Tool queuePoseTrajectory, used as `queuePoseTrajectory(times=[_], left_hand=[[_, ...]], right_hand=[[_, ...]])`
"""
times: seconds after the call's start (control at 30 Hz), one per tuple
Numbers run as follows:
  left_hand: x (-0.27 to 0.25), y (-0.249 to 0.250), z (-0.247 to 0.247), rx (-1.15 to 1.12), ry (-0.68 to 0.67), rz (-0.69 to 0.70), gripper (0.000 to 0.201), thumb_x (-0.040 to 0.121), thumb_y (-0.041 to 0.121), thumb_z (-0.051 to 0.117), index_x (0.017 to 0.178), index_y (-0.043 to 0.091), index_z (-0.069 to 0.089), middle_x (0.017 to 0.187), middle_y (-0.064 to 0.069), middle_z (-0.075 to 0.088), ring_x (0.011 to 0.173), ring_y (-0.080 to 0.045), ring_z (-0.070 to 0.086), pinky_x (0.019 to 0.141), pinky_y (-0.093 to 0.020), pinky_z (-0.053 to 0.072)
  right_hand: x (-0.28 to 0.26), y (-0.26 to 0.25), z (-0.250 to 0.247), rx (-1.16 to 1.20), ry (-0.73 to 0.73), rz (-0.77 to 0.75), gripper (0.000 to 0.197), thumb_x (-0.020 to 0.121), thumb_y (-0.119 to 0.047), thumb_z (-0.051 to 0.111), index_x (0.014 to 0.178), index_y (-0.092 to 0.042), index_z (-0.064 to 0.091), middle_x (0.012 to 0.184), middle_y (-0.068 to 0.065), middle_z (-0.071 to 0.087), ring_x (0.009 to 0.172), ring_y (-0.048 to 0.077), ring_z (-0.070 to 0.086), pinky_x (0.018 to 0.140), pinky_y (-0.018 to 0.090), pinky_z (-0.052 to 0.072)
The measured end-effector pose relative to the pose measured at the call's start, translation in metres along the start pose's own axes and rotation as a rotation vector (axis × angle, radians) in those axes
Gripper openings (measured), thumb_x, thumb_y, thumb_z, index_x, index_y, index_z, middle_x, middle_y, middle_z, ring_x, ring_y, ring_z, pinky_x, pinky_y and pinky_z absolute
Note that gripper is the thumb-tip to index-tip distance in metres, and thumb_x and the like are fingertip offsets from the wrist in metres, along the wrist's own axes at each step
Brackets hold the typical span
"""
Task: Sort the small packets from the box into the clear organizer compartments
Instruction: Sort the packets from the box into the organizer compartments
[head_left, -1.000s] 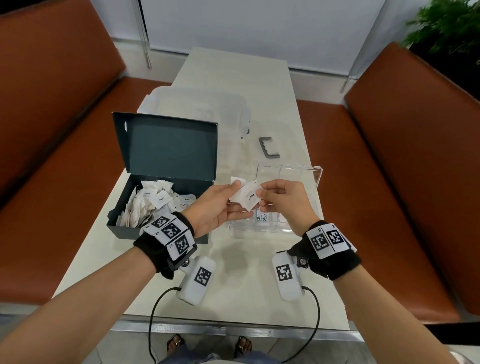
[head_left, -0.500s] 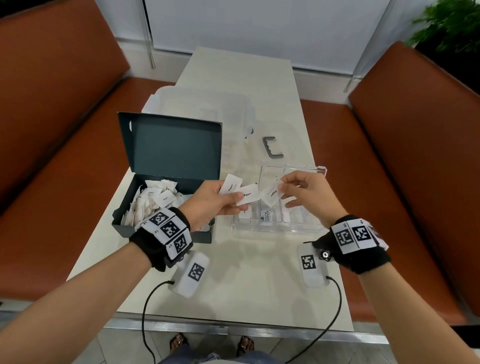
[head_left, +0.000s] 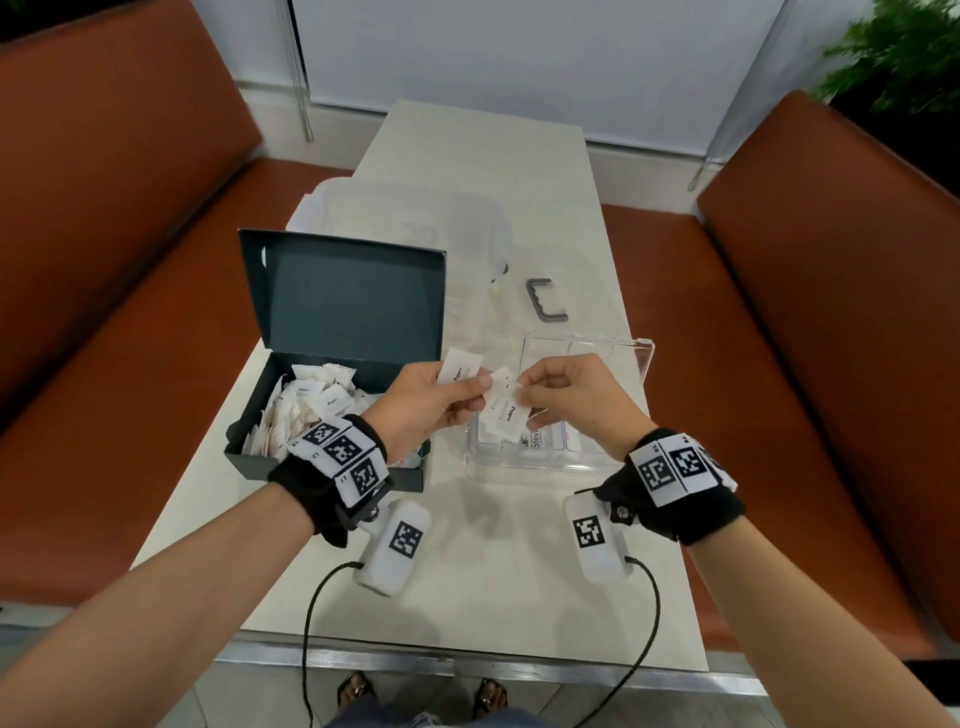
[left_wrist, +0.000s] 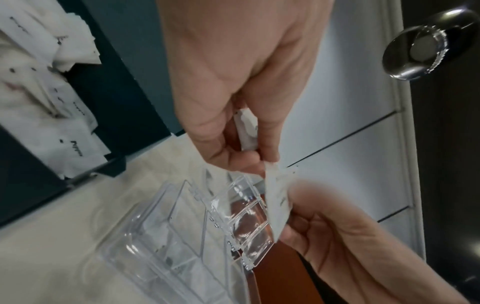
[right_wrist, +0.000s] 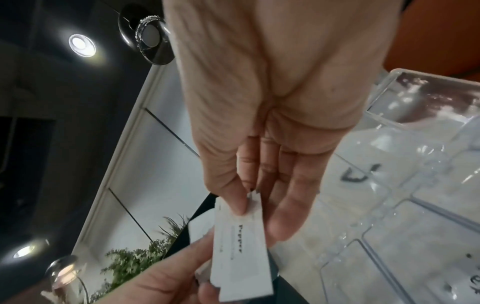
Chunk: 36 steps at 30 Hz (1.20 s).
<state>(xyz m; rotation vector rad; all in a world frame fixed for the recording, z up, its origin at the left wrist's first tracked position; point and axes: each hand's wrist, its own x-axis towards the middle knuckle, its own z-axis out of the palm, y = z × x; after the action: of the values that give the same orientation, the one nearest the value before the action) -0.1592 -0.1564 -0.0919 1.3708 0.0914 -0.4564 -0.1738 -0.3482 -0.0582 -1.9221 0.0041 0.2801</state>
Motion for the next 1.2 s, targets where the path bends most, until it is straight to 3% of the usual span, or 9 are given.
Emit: queuePoseTrajectory(times=[0.27, 0.37, 0.43, 0.5, 0.6, 0.83, 1.0, 1.1, 1.2], left_hand=[[0.000, 0.006, -0.002, 0.314, -0.065, 0.070, 0.012, 0.088, 0.015, 0.069, 0.079, 0.008, 0.071, 0.063, 0.000, 0.063, 0.054, -0.005, 0.055, 0.052, -0.014, 0.046], [-0.002, 0.008, -0.001, 0.237, -0.079, 0.009, 0.017, 0.094, 0.020, 0.062, 0.093, 0.006, 0.072, 0.075, -0.003, 0.066, 0.063, -0.008, 0.058, 0.057, -0.017, 0.049], [-0.004, 0.010, 0.000, 0.090, -0.047, -0.061, 0.023, 0.100, 0.023, 0.053, 0.102, 0.007, 0.070, 0.086, -0.004, 0.070, 0.068, -0.011, 0.063, 0.059, -0.019, 0.050], [-0.005, 0.012, 0.000, -0.024, -0.003, -0.103, 0.024, 0.102, 0.018, 0.044, 0.105, 0.008, 0.066, 0.091, -0.007, 0.071, 0.071, -0.015, 0.066, 0.059, -0.021, 0.051], [-0.007, 0.012, -0.001, -0.036, -0.009, -0.083, 0.021, 0.102, 0.005, 0.039, 0.111, 0.005, 0.057, 0.095, -0.010, 0.067, 0.073, -0.018, 0.064, 0.060, -0.020, 0.053], [-0.005, 0.008, -0.008, 0.038, 0.074, 0.034, 0.028, 0.089, -0.002, 0.064, 0.115, -0.001, 0.055, 0.086, -0.013, 0.063, 0.065, -0.012, 0.062, 0.056, -0.015, 0.050], [-0.007, 0.016, -0.012, 0.312, -0.023, 0.163, 0.024, 0.099, 0.013, 0.054, 0.119, 0.008, 0.066, 0.088, -0.008, 0.063, 0.068, -0.005, 0.056, 0.067, -0.020, 0.049], [-0.009, 0.022, -0.009, 0.373, -0.109, 0.203, 0.028, 0.098, 0.013, 0.056, 0.124, 0.018, 0.064, 0.082, -0.009, 0.062, 0.079, -0.009, 0.058, 0.081, -0.028, 0.051], [-0.007, 0.023, -0.003, 0.484, -0.045, 0.257, 0.035, 0.087, 0.014, 0.071, 0.121, 0.014, 0.062, 0.069, 0.003, 0.061, 0.070, -0.008, 0.060, 0.074, -0.020, 0.049]], right_hand=[[0.007, -0.006, 0.001, -0.290, -0.028, -0.114, 0.004, 0.082, -0.008, 0.072, 0.086, -0.010, 0.071, 0.073, 0.004, 0.072, 0.064, 0.010, 0.067, 0.062, 0.020, 0.057], [0.008, -0.005, 0.002, -0.202, 0.011, -0.103, 0.009, 0.081, -0.003, 0.071, 0.085, -0.012, 0.071, 0.068, 0.002, 0.071, 0.060, 0.009, 0.067, 0.061, 0.023, 0.057], [0.008, -0.002, 0.000, -0.065, 0.054, -0.074, 0.014, 0.082, 0.000, 0.069, 0.089, -0.011, 0.071, 0.075, 0.011, 0.073, 0.069, 0.020, 0.070, 0.066, 0.031, 0.060], [0.007, 0.000, -0.002, 0.051, 0.094, -0.047, 0.015, 0.084, 0.002, 0.067, 0.093, -0.009, 0.071, 0.086, 0.019, 0.073, 0.077, 0.028, 0.071, 0.070, 0.035, 0.061], [0.006, 0.004, -0.002, 0.201, 0.139, -0.010, 0.013, 0.085, 0.004, 0.065, 0.094, -0.004, 0.070, 0.092, 0.020, 0.072, 0.080, 0.025, 0.072, 0.067, 0.029, 0.060], [0.007, 0.010, -0.003, 0.258, 0.197, 0.020, 0.012, 0.087, 0.003, 0.063, 0.091, -0.006, 0.069, 0.091, 0.018, 0.073, 0.082, 0.025, 0.072, 0.068, 0.030, 0.060], [0.007, 0.014, -0.003, 0.101, 0.166, 0.008, 0.019, 0.086, 0.003, 0.064, 0.095, -0.012, 0.071, 0.092, 0.016, 0.073, 0.080, 0.023, 0.072, 0.069, 0.032, 0.060], [0.006, 0.012, -0.001, 0.069, 0.090, 0.006, 0.020, 0.086, 0.002, 0.064, 0.104, -0.005, 0.072, 0.091, 0.016, 0.073, 0.077, 0.021, 0.071, 0.069, 0.031, 0.060], [0.003, 0.005, 0.004, 0.139, -0.038, -0.021, 0.022, 0.088, -0.002, 0.064, 0.109, -0.002, 0.071, 0.092, 0.018, 0.073, 0.077, 0.022, 0.070, 0.070, 0.029, 0.060]])
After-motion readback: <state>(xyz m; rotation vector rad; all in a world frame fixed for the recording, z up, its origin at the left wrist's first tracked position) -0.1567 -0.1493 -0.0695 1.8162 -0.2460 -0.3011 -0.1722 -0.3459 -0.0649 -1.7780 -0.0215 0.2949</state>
